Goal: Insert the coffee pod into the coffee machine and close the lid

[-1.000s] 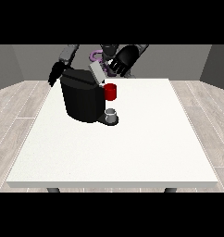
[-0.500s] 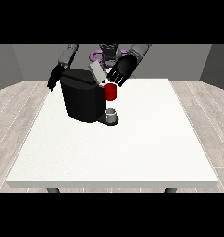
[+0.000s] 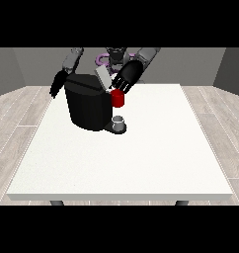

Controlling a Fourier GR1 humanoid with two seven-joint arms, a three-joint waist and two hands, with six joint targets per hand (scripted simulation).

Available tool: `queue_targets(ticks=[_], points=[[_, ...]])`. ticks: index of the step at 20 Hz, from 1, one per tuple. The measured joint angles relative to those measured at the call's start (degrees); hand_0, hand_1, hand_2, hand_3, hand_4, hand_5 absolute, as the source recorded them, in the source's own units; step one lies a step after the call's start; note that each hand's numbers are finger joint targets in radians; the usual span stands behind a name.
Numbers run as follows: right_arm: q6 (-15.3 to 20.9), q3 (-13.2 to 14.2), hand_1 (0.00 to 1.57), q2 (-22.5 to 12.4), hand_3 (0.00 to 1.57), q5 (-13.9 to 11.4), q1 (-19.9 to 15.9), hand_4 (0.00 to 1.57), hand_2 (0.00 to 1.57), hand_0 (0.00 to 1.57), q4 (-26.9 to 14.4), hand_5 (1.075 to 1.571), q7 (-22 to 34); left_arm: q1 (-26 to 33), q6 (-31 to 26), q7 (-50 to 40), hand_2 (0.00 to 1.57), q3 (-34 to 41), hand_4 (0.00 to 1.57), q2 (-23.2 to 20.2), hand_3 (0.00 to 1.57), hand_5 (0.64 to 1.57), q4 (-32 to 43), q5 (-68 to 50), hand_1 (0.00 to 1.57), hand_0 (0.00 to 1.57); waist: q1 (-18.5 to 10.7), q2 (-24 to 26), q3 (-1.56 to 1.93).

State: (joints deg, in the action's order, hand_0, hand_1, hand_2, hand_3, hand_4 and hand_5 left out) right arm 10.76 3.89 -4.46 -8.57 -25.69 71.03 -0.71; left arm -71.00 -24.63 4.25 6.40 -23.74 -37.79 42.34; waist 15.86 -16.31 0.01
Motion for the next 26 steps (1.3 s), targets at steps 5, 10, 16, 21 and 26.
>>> queue_targets(ticks=[5,10,16,21,26], points=[[0.0,-0.7,0.00,0.2,0.00,-0.5,0.1,0.00,0.00,0.00,0.5,1.571,0.7,-0.1,0.7,0.1,1.26,0.3,0.41,-0.1,1.20,1.571,0.8,0.3,1.20,1.20,0.7,0.0,0.00],[-0.7,-0.1,0.00,-0.6,0.00,0.1,-1.0,0.00,0.00,0.00,0.7,1.571,0.7,-1.5,0.6,1.1,1.25,1.1,0.37,-1.6,1.20,1.571,1.3,0.3,1.20,1.20,1.1,-1.1,-0.01],[0.0,-0.3,0.00,-0.3,0.00,-0.4,-1.0,0.00,0.00,0.00,0.7,1.571,1.2,-1.8,2.1,1.6,1.21,0.9,0.36,-1.1,1.17,1.571,1.4,0.8,1.19,1.19,1.2,-0.9,-0.01],[0.7,-0.6,0.00,0.0,0.00,-1.1,-2.2,0.00,0.00,0.00,0.5,1.571,1.6,-3.0,3.5,1.3,1.23,0.4,0.00,-1.1,1.13,1.571,1.3,2.0,1.21,1.21,1.2,-1.4,0.01],[0.0,-0.6,0.00,-0.3,0.00,-0.7,-0.9,0.00,0.00,0.00,1.5,1.571,1.7,-0.9,5.7,3.9,1.19,-1.8,0.00,-2.4,1.07,1.571,1.2,4.9,1.16,1.16,1.7,-1.4,0.00]])
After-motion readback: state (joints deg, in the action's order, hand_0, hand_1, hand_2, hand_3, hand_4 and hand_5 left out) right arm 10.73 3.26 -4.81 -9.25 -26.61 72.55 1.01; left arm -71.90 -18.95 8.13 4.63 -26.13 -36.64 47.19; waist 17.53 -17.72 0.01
